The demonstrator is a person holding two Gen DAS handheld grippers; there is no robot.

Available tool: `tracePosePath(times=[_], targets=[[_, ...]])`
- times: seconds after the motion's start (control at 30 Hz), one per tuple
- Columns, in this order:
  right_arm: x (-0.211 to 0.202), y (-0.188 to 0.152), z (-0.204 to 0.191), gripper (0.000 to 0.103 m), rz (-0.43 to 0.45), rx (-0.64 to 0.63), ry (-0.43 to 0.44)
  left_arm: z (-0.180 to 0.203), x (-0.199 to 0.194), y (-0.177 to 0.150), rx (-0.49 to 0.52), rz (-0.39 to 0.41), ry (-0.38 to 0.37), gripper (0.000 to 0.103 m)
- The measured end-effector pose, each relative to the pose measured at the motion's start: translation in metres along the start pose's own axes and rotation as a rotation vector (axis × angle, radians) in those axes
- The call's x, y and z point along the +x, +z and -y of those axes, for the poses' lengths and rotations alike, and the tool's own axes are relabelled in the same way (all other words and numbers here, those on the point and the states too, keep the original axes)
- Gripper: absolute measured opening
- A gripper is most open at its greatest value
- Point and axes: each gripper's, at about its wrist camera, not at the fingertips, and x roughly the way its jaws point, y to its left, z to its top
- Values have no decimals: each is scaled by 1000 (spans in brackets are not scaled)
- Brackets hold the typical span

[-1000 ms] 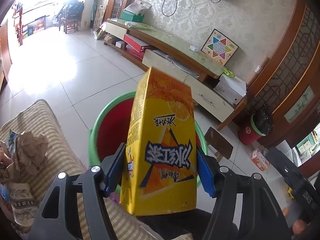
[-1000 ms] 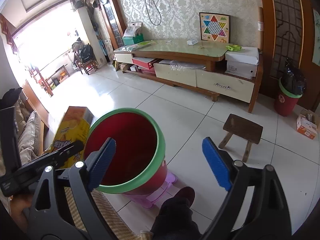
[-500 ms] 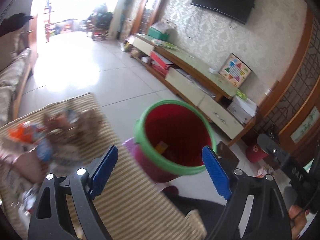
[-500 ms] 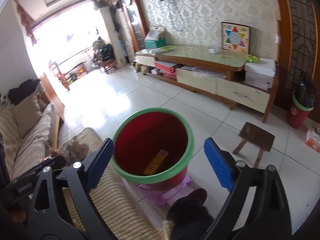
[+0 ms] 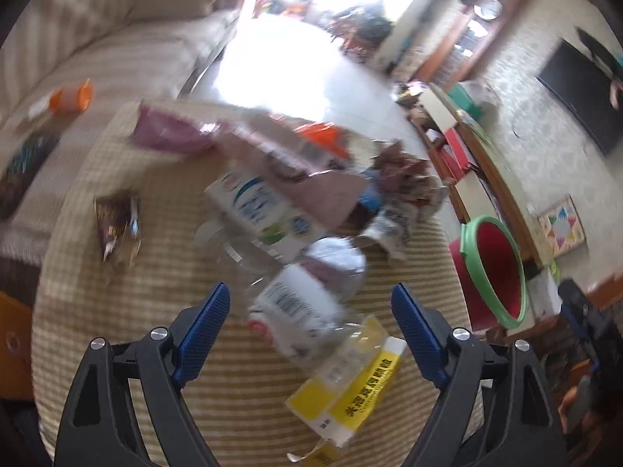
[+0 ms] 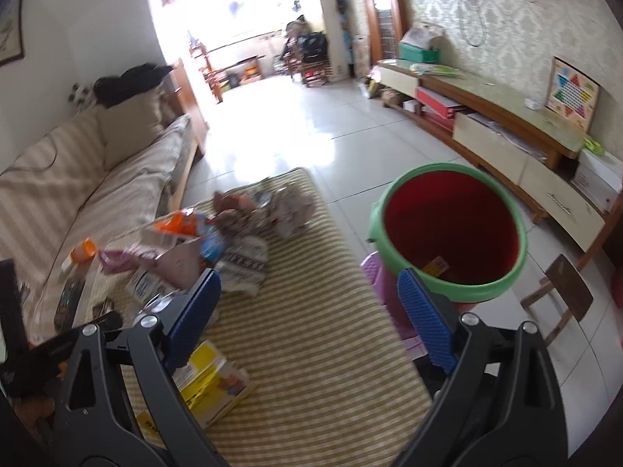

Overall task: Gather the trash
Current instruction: 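Grasp the clear water bottle with the left tool while the right tool grasps crumpled foil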

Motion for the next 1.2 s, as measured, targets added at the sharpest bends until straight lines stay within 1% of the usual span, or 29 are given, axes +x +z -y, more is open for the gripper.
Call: tracePosePath(times=[0.07,0.1,0.23,0.3,0.37,0.47,0.5,0.53,0.6,0.63,0.67,0.73,0.77,0.87,0.97,1.03,1.07,1.1,1.13,1.2], targets=[[-1,-6,-15,91,-7,-31,18,-14,10,-1,-71,-34,-37,76],[-3,-9,-21,91,-11,-44,25,-18,17,0,-87,-46,-39,76],[-8,-13,-28,91,-27,-64,41,-21,46,-1,-153,-95,10,77],[-11,-15,-29,91,-29,-67,46,-22,58,-2,-201,-115,10,77],[-10,-17,-29,91,-36,-63,52,-25,63,-3,-222,-111,5,75],[-5,-19,-35,91,-48,-60,68,-31,60,-4,-249,-102,-47,62],[-3,-20,-37,91,-52,-60,77,-34,53,-4,-244,-84,-69,51],[-2,-20,-38,91,-55,-60,86,-35,52,-2,-229,-85,-65,47],[4,-20,-45,91,-62,-63,112,-39,46,-3,-193,-90,-65,43],[7,-20,-49,91,-66,-69,121,-40,45,-2,-188,-93,-72,30],[9,-21,-52,91,-70,-74,129,-42,43,-2,-184,-99,-109,24],[15,-20,-58,91,-80,-83,147,-42,36,-1,-164,-99,-91,23],[18,-20,-61,91,-88,-89,156,-41,34,-3,-143,-100,-78,23],[26,-21,-69,91,-104,-110,166,-42,31,-7,-120,-110,-61,24],[31,-24,-71,91,-124,-108,169,-43,31,-9,-134,-101,-47,31],[33,-25,-71,91,-136,-104,173,-43,33,-10,-141,-93,-31,52],[33,-26,-72,91,-139,-108,174,-42,34,-9,-142,-90,-16,58],[34,-27,-73,91,-143,-116,173,-42,35,-9,-143,-88,9,66],[35,-28,-74,91,-147,-123,171,-45,34,-11,-147,-88,30,70],[37,-28,-74,91,-154,-127,171,-46,40,-15,-170,-91,64,72]])
